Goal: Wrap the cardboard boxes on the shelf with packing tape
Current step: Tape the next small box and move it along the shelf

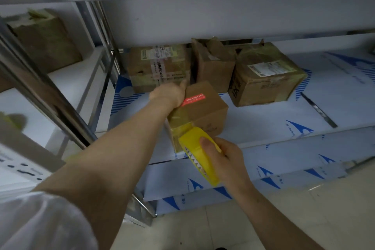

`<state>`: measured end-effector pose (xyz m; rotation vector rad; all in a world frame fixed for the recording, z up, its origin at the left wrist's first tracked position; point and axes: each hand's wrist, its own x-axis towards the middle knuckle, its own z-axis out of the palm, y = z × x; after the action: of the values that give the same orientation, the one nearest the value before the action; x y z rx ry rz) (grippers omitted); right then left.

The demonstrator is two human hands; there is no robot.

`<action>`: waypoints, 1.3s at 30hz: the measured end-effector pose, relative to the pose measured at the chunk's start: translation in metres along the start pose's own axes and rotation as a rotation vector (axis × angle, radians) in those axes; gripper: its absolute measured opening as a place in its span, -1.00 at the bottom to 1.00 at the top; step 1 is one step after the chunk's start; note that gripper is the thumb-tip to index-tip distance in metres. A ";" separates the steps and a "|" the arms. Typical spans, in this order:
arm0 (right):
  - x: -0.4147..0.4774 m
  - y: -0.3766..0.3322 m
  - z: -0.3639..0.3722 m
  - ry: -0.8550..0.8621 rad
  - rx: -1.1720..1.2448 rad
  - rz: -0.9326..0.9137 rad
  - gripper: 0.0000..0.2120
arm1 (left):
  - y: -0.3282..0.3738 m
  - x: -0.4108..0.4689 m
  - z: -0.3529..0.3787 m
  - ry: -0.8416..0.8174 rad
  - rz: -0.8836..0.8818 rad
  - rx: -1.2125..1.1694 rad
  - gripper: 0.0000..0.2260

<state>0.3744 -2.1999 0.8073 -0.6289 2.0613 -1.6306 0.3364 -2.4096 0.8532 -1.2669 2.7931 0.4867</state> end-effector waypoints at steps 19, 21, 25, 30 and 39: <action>0.015 0.000 -0.001 0.051 -0.032 -0.026 -0.53 | -0.001 -0.034 0.016 0.011 0.079 0.191 -0.07; 0.013 0.000 0.000 0.056 -0.013 -0.032 -0.53 | 0.001 -0.033 0.012 -0.005 0.056 0.191 -0.07; 0.013 0.001 -0.003 0.046 -0.018 -0.038 -0.47 | 0.009 -0.047 0.020 -0.008 0.013 0.263 0.00; 0.015 0.001 0.001 0.069 -0.020 -0.042 -0.48 | -0.002 -0.033 0.012 -0.007 0.012 0.150 -0.09; 0.014 0.001 0.001 0.064 -0.015 -0.003 -0.46 | -0.033 0.007 -0.001 -0.050 -0.071 -0.405 -0.48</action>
<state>0.3642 -2.2088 0.8055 -0.5924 2.1204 -1.6588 0.3563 -2.4351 0.8446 -1.3847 2.6818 1.1059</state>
